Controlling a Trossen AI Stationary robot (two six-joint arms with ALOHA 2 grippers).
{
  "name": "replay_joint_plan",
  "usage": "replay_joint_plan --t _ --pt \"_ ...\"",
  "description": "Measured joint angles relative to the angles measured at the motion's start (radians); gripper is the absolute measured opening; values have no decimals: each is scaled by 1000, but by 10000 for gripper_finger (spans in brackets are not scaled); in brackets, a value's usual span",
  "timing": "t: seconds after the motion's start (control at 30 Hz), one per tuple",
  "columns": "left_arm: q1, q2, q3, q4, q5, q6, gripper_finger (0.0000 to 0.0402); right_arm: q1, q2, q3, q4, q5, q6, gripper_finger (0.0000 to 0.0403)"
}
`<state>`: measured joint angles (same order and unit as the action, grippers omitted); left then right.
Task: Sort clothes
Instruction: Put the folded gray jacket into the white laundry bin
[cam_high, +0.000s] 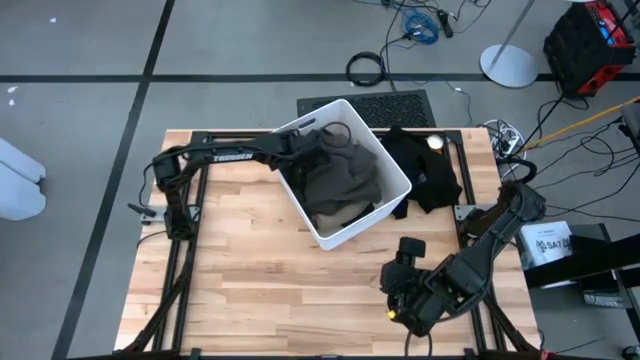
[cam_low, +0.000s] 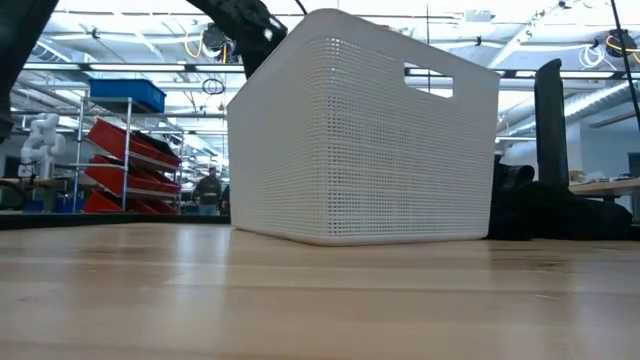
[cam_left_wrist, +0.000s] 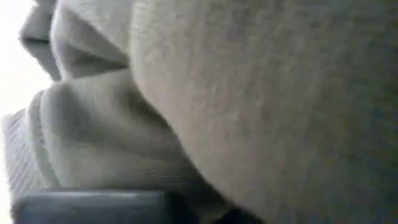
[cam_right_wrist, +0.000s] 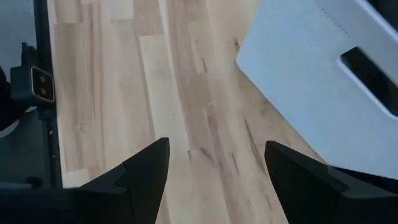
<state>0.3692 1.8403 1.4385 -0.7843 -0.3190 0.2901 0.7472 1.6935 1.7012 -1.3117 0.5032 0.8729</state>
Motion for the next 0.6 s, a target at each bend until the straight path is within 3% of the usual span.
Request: replay_joint_plan --t 0.17,0.3,0.4,0.6 --pt "-33 -83 37 0 -16 -20 191 -15 -19 0 -3 10 -20 251" --pt "-46 -164 69 5 -17 -28 254 -14 -19 0 -3 26 -47 251" --pt "-50 -233 79 17 -17 -45 275 -14 -19 0 -4 27 -47 251" --pt "-51 -376 81 20 -21 -83 280 -14 -19 0 -7 30 -47 251"
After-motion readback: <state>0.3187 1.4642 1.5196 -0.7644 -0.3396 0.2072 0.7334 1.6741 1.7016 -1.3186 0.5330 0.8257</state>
